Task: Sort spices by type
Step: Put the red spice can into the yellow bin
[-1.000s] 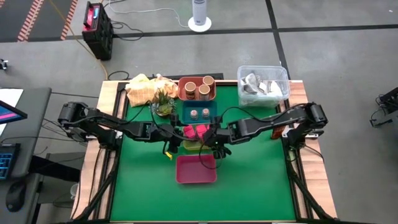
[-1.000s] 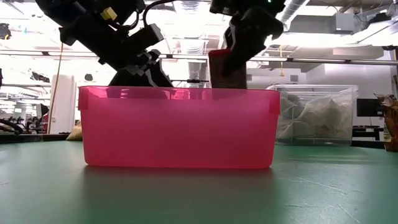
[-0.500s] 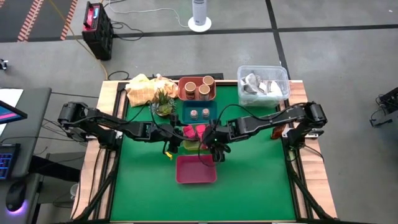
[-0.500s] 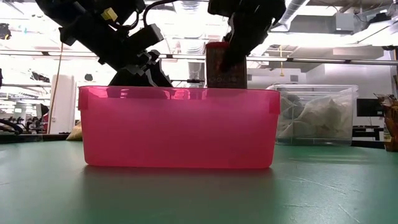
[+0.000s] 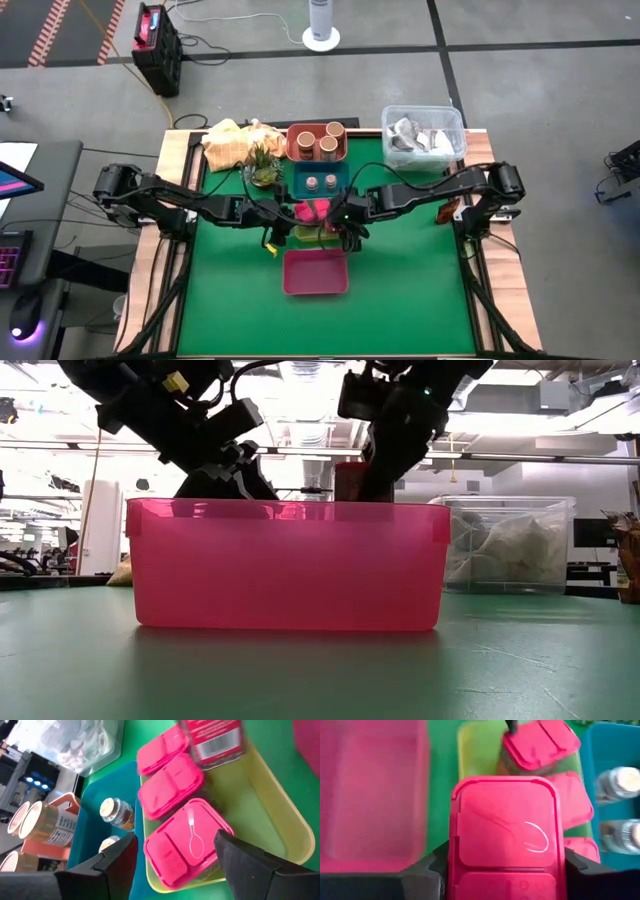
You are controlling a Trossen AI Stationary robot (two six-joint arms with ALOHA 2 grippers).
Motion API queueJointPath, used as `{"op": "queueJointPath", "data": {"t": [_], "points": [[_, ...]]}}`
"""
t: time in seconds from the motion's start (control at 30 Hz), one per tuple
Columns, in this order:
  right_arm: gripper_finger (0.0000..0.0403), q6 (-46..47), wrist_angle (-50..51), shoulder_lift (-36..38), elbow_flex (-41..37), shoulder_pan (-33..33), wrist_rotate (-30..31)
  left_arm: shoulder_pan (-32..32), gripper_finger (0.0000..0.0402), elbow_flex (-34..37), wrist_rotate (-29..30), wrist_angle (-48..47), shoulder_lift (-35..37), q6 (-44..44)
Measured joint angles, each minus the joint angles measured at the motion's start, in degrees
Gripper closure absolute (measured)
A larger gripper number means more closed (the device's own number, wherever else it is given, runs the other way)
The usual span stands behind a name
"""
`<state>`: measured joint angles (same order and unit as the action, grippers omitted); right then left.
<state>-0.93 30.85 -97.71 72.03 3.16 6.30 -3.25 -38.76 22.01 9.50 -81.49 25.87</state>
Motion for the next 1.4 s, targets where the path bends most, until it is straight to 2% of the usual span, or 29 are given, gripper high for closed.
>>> {"op": "queueJointPath", "data": {"t": [0.13, 0.23, 0.33, 0.5, 0.63, 0.83, 1.0, 1.23, 1.4], "points": [[0.0174, -5.44, 0.84, -0.11, -0.22, 0.69, 5.26, -0.11, 0.0146, -0.03, -0.80, -0.58, 0.02, 1.28], [0.0174, -7.91, -0.58, 0.02, -1.45, 0.95, 6.58, -0.13, 0.0146, -0.06, -0.85, -1.11, 0.02, 1.50], [0.0174, -5.81, -0.95, -0.07, -3.70, 0.72, 5.68, -0.13, 0.0146, -0.07, -0.87, -1.19, 0.02, 1.52], [0.0167, 1.98, -3.82, -0.07, -6.68, -0.96, -0.35, -0.11, 0.0146, -0.07, -0.92, -1.12, 0.02, 2.33], [0.0134, 4.00, -4.52, -0.07, -6.75, -2.09, -3.52, -0.11, 0.0146, -0.04, -0.95, -1.12, 0.02, 3.02], [0.0060, 4.09, -6.10, -0.07, -6.58, -2.08, -4.38, -0.11, 0.0146, 0.02, -1.02, -1.36, -0.02, 3.15], [0.0011, 4.35, -1.14, -0.07, -1.18, -1.82, -4.48, -0.11, 0.0146, 0.09, -1.66, -1.38, 0.70, 5.58], [0.0019, 2.63, 6.07, -0.02, 5.00, -1.75, -2.52, -0.09, 0.0146, 0.13, -4.54, 2.15, 3.06, 8.20], [0.0033, 4.19, 11.91, -0.02, 5.64, -1.71, 2.90, -0.09, 0.0146, 0.13, -7.80, 2.37, 3.09, 7.49]]}}
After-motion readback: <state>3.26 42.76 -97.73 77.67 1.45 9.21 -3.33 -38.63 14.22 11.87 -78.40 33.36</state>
